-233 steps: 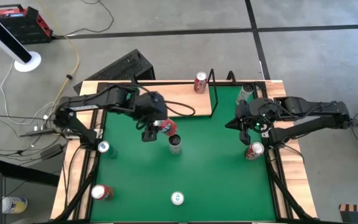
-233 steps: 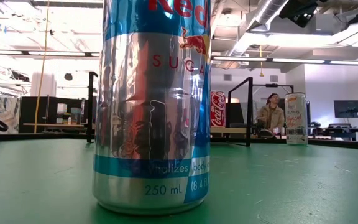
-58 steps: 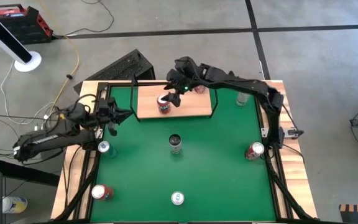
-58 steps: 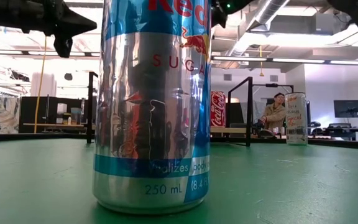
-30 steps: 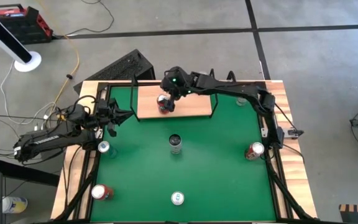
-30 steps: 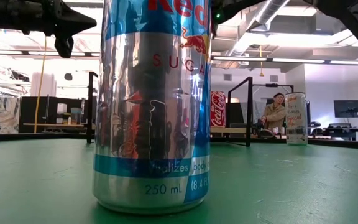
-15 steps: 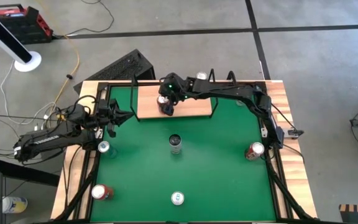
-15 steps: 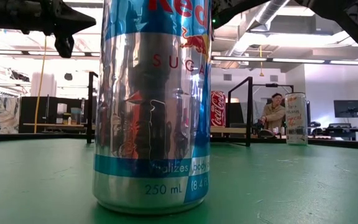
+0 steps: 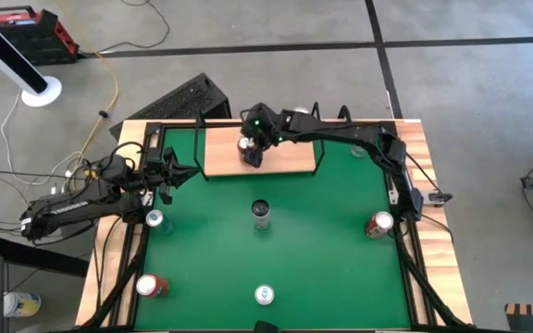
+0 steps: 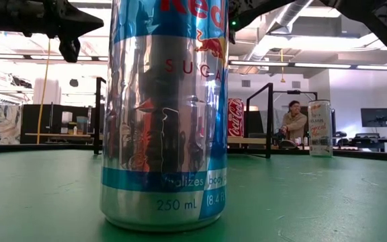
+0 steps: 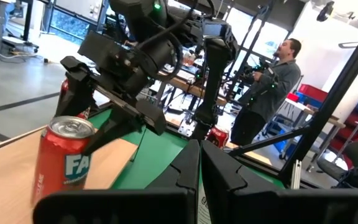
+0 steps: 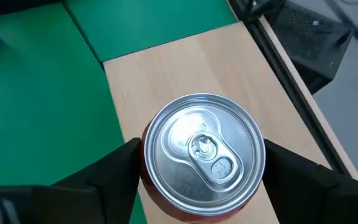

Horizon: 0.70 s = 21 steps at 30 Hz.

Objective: Place canned beverage on shelf
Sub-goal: Put the top orange soda can on the shelf

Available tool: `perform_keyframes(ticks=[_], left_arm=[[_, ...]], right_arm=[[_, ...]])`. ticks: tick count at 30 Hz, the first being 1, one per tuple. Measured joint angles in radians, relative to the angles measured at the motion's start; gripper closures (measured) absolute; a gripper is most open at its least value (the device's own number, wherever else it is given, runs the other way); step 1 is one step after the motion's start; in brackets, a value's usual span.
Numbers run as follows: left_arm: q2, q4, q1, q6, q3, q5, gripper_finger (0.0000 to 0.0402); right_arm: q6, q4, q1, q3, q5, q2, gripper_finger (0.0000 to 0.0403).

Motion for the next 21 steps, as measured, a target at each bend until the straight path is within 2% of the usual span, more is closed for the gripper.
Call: perform_keyframes(ticks=[5, 13, 17, 21], left_arm=[[0.0, -0.003, 0.0, 0.003, 0.0, -0.001, 0.0401], [0.0, -0.009, 0.0, -0.002, 0.0, -0.01, 0.0401], [0.0, -0.009, 0.0, -0.002, 0.0, -0.013, 0.0401], [0.0, -0.009, 0.0, -0.003, 0.0, -0.017, 0.0401]], right_arm=[[-0.008, -0.033, -0.09, 0.0, -0.055, -0.044, 0.0094], [-0.091, -0.065, -0.225, 0.002, -0.077, -0.075, 0.0094], [-0.134, -0.115, -0.257, 0.002, -0.136, -0.07, 0.0094], [-0.173, -0.097, -0.251, 0.002, -0.13, -0.067, 0.0094]])
